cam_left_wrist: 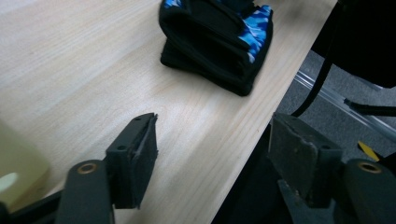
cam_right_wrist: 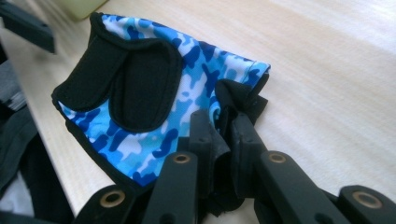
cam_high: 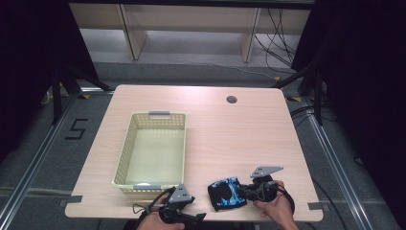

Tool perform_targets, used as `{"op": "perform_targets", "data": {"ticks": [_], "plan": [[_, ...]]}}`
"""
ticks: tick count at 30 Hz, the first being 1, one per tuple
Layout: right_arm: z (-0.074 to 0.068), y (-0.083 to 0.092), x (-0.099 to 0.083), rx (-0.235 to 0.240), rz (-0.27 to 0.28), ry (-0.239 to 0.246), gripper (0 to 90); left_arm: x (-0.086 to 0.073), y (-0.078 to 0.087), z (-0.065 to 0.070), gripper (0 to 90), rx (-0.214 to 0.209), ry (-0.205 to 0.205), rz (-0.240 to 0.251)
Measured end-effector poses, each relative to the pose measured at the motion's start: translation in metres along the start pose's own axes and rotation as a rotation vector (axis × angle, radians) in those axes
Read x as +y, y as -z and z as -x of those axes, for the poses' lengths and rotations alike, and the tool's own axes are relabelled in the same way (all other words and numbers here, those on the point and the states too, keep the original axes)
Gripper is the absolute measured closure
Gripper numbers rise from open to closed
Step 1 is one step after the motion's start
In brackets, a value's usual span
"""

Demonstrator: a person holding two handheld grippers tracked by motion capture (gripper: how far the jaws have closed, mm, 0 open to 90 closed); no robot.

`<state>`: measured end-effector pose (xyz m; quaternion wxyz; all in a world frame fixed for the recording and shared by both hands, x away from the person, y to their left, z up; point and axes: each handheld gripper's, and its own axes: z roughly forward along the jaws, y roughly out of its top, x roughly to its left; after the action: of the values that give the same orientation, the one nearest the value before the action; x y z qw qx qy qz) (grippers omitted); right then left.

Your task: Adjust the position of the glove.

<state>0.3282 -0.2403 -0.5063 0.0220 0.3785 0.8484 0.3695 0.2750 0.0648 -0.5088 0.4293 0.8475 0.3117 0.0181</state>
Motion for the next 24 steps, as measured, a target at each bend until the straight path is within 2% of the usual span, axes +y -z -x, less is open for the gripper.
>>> {"op": "perform_targets", "data": {"ticks": [2,3,5,6,7,10,11,13,15,16,17,19,22,24], "plan": [[-0.002,0.001,-0.002,0.013,-0.005,-0.006,82.0,0.001,-0.003,0.000,37.2,-0.008,0.019,-0.004],[-0.002,0.001,-0.003,0.013,0.004,0.003,82.0,0.002,-0.004,-0.002,39.5,-0.006,0.015,-0.007],[-0.005,0.001,-0.004,0.021,0.001,-0.003,81.9,0.004,-0.006,-0.001,40.2,-0.008,0.030,-0.006],[-0.006,0.001,-0.004,0.023,0.000,0.004,81.9,0.005,-0.007,-0.002,40.4,-0.002,0.031,-0.007],[-0.006,0.001,-0.005,0.027,-0.003,0.014,81.9,0.006,-0.008,0.000,40.9,-0.008,0.049,0.000],[-0.007,0.000,-0.006,0.036,0.005,0.009,81.9,0.008,-0.009,-0.002,43.2,-0.025,0.054,-0.004],[-0.008,0.001,-0.006,0.039,0.002,0.009,81.9,0.008,-0.011,-0.002,43.2,-0.035,0.097,-0.013],[-0.008,0.001,-0.008,0.045,0.006,0.015,81.8,0.008,-0.012,-0.005,45.9,-0.053,0.122,-0.019],[-0.010,0.001,-0.009,0.051,0.003,0.014,81.7,0.008,-0.014,-0.005,47.6,-0.046,0.138,-0.014],[-0.012,0.001,-0.009,0.058,-0.008,-0.006,81.7,0.009,-0.015,-0.005,48.1,-0.039,0.140,-0.018],[-0.012,0.001,-0.009,0.058,-0.008,-0.006,81.7,0.009,-0.016,-0.007,48.1,-0.054,0.137,-0.020],[-0.013,0.001,-0.010,0.052,0.003,0.009,81.6,0.009,-0.018,-0.007,51.1,-0.050,0.136,-0.024],[-0.013,0.001,-0.010,0.053,0.001,0.010,81.4,0.012,-0.022,-0.003,51.1,-0.074,0.153,-0.017],[-0.013,0.002,-0.011,0.055,0.003,0.008,81.4,0.013,-0.024,-0.002,51.1,-0.075,0.136,-0.023]]}}
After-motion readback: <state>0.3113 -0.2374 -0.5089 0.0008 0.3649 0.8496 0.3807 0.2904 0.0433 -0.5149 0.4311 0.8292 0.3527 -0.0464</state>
